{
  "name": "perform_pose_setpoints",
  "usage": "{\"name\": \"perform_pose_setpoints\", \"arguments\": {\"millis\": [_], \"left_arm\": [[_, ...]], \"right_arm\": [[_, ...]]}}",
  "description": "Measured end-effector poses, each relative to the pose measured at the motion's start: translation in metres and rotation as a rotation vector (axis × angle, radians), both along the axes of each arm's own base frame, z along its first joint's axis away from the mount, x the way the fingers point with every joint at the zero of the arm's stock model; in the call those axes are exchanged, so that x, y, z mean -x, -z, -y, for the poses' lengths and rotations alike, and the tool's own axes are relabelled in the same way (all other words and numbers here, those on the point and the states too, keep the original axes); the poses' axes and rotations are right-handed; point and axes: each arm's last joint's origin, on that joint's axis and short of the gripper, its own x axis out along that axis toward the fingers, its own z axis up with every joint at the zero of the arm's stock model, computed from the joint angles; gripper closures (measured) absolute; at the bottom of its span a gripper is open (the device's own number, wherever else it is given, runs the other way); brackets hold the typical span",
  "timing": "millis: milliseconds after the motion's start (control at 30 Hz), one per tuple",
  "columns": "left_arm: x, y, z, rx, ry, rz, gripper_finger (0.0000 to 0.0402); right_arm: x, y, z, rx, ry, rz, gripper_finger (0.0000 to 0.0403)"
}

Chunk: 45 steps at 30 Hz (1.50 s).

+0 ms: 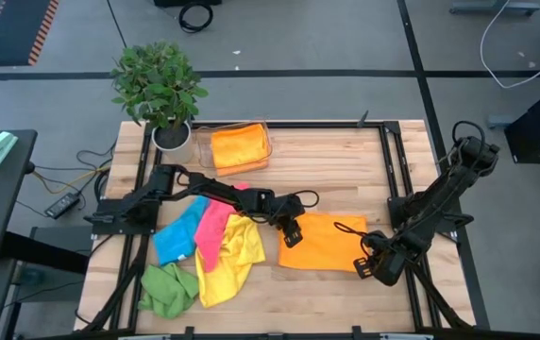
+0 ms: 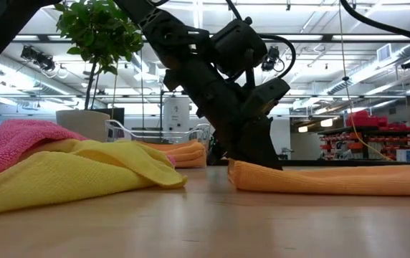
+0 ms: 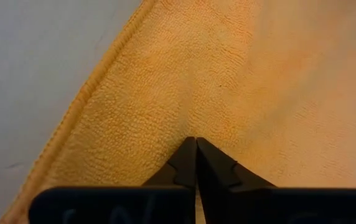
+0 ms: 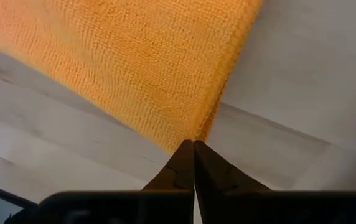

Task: Fold microfiber towels
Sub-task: Fold the orange microfiber cloth

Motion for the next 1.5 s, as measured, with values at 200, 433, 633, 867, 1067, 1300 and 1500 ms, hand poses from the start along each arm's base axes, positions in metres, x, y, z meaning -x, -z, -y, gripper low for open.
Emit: {"name": "perform_pose_setpoints", "arguments": {"millis": [200,433,633,867,1067,1300,1500], "left_arm": [[0.0,0.0,0.0,0.0,0.0,0.0,0.0382],[0.0,0.0,0.0,0.01,0.007,0.002,0.0395],[0.0,0.0,0.001,0.017,0.004,0.004,0.0372],[0.0,0.0,0.001,0.035,0.017,0.002,0.039],[0.0,0.0,0.003,0.066,0.013,0.001,0.039],[0.004,-0.024,-0.012,0.075,0.023,0.031,0.0356],[0.006,-0.064,-0.039,0.031,-0.005,0.149,0.0367]], "right_arm": [[0.002,-0.003,0.004,0.017,-0.019,-0.002,0.0353],[0.014,-0.028,0.025,0.067,0.011,0.115,0.0288],[0.005,-0.012,0.047,0.197,0.049,0.202,0.0281],[-0.004,0.02,0.07,0.187,0.013,0.23,0.0363],[-0.001,0.029,0.08,0.205,-0.026,0.194,0.0398],[-0.006,0.025,0.097,0.27,-0.147,0.15,0.04],[-0.018,-0.006,0.116,0.344,-0.259,0.114,0.0401]]}}
